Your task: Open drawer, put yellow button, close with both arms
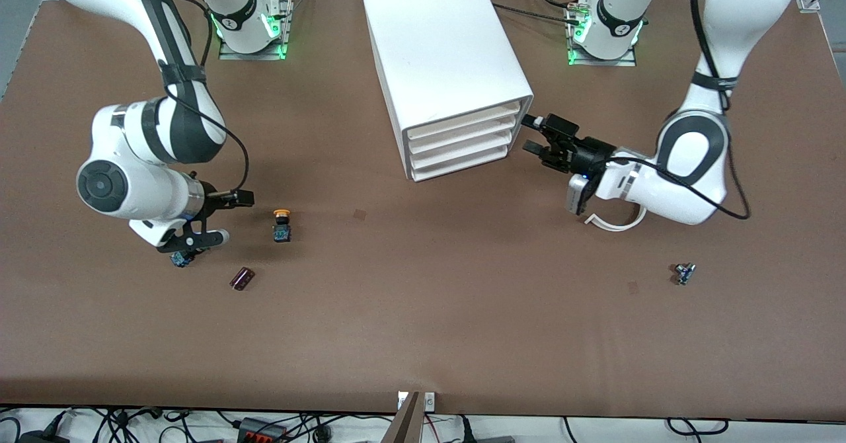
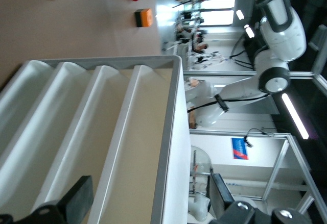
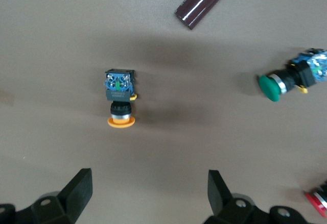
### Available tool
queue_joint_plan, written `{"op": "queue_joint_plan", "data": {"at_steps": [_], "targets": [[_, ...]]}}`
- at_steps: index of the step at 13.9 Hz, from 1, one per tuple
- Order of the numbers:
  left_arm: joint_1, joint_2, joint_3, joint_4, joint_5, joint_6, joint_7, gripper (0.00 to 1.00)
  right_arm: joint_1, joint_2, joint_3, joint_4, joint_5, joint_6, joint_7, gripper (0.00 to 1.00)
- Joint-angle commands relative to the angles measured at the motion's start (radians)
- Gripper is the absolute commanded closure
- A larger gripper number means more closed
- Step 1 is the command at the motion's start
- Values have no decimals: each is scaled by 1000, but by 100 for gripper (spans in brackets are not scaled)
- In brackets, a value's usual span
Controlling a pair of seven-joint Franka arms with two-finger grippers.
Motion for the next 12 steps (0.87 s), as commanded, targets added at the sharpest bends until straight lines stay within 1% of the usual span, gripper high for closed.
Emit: {"op": "queue_joint_plan", "data": {"at_steps": [1,2,4,6,7,8,9,10,11,12], "targets": [[-41,37,-1,-73,-92,23,145,0,39,90,-6,60,17,32,4,0],[-41,62,-1,-71,-101,23,176,0,55,116,-6,71,15,55,4,0],[-55,93,-8,-71,-109,23,217,7,63,156,-6,85,16,98,39,0],[-61,96,-8,-76,-112,23,219,23,69,182,-6,86,17,139,46,0],[-69,98,-11,-84,-111,23,219,34,75,193,-6,88,17,150,46,0],[-82,98,-10,-85,-112,30,219,40,80,199,-6,88,9,153,46,0],[-82,93,-11,-103,-111,59,221,41,91,210,-6,89,9,158,46,0],[-84,92,-11,-116,-111,66,225,47,94,214,-6,89,9,182,46,0],[-92,93,-11,-123,-111,69,233,57,97,216,-6,86,10,191,46,0],[-99,90,-11,-134,-111,70,234,72,97,219,-6,85,10,193,47,0]]}}
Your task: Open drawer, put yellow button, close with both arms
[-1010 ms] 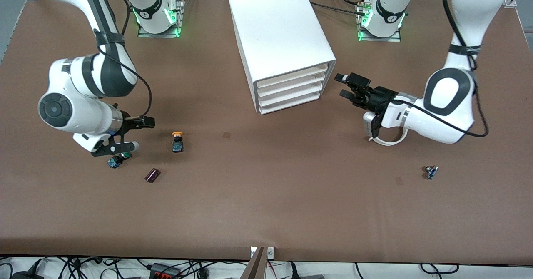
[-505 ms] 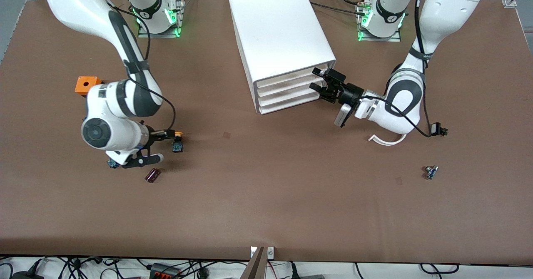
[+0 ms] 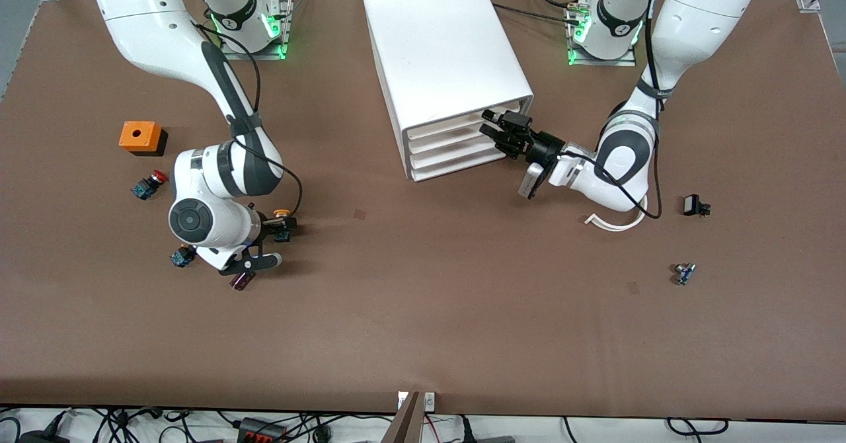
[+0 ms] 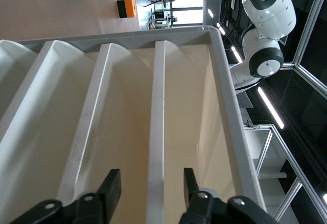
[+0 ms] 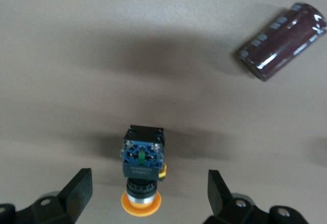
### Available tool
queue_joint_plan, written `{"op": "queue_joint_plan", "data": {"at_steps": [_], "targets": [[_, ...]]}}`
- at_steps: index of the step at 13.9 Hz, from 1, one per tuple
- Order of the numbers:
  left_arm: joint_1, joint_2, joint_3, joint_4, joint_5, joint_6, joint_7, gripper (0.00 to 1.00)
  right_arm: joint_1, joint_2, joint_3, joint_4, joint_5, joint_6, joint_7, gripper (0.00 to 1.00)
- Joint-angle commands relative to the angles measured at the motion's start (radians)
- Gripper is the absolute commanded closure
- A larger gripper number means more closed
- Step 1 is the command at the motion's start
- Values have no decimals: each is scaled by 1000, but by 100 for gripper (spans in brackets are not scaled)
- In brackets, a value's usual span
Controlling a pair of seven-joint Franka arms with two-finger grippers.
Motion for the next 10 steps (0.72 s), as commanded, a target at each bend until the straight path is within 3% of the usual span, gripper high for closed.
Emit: {"op": "queue_joint_plan", "data": {"at_steps": [1,3,7,10], "targets": [[-13,-17,0,-38,-24,17,39,87,11,19,-7,14,7,10,23,0],[-12,-16,2,-31,-23,20,39,99,13,30,-7,12,5,10,30,0],[-3,-10,18,2,0,19,25,99,11,47,-7,3,5,-3,27,3],[13,48,57,120,78,17,25,99,11,48,-7,-2,4,-4,27,31]]}}
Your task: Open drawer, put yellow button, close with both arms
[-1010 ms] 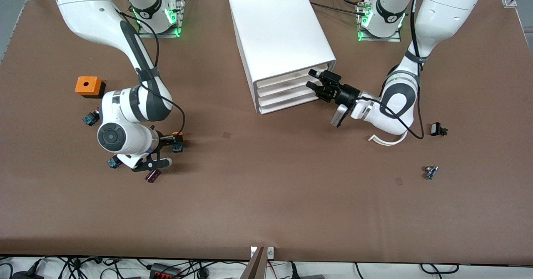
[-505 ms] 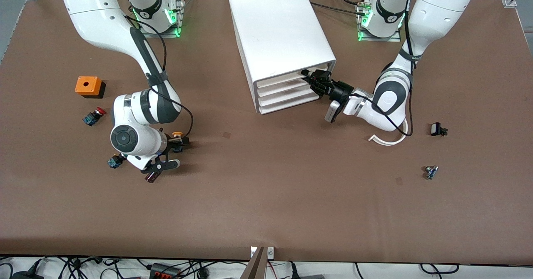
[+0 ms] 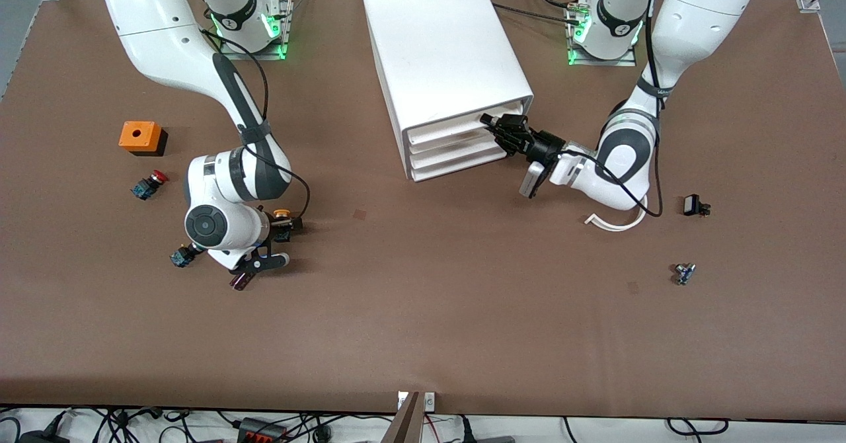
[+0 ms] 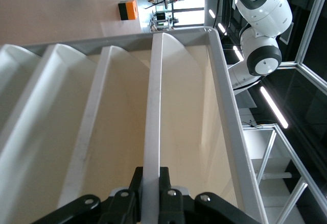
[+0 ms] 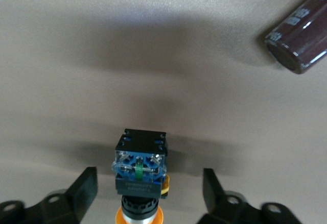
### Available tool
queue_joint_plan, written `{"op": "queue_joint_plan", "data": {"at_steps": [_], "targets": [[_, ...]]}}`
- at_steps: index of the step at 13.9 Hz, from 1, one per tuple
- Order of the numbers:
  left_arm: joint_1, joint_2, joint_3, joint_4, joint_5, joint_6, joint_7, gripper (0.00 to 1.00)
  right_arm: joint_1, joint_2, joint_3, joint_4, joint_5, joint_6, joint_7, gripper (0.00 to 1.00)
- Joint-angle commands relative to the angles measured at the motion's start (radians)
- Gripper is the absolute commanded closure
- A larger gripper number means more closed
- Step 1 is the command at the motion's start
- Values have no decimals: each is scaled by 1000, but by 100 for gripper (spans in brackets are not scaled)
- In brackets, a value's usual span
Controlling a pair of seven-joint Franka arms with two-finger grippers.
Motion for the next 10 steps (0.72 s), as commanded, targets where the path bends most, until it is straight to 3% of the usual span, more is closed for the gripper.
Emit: {"op": "queue_joint_plan", "data": {"at_steps": [1,4,6,8,9,10], "targets": [[32,89,32,160,107,15,13,99,7,-2,-6,-6,5,-6,15,36],[74,178,33,328,170,11,-33,99,9,-2,-6,-6,5,-6,15,62],[86,203,32,382,170,11,-59,99,9,-11,-6,-4,5,-7,15,86],[97,210,32,411,172,11,-81,99,12,-40,-7,8,-1,-9,-12,97],[103,211,33,411,173,6,-82,86,10,-61,-7,11,-2,-19,-14,99],[103,209,32,409,174,5,-81,51,10,-83,-7,29,-2,-33,-15,100]]}}
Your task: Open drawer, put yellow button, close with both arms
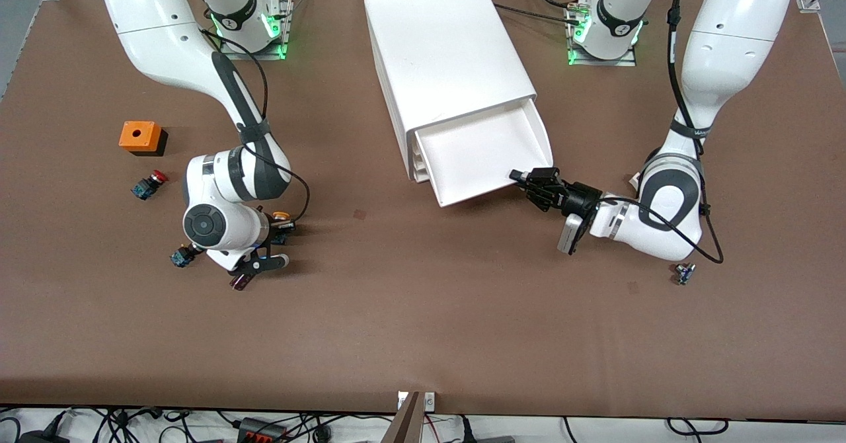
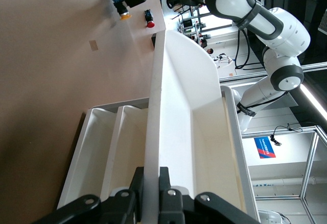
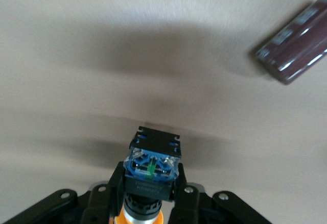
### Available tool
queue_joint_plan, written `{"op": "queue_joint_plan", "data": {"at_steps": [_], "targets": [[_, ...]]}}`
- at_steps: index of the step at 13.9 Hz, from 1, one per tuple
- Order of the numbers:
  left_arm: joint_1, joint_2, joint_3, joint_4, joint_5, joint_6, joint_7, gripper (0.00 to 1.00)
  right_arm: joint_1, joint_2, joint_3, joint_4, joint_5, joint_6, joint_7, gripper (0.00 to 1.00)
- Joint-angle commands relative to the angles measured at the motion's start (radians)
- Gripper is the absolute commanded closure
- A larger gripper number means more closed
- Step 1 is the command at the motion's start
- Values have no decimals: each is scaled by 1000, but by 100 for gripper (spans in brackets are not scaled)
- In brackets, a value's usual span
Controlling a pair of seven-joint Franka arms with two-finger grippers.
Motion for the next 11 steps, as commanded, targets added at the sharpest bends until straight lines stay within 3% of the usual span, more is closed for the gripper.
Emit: {"op": "queue_joint_plan", "data": {"at_steps": [1,3,7,11], "targets": [[9,34,11,34,44,13,-16,1,7,-84,-7,30,1,-61,-16,100],[21,26,9,44,42,-19,-56,0,6,-115,-7,130,12,-136,-16,100],[41,-72,14,44,45,-91,-344,0,10,-128,-4,355,14,-285,-8,100],[50,-175,20,72,177,-88,-632,0,116,-128,-6,465,12,-353,12,100]]}}
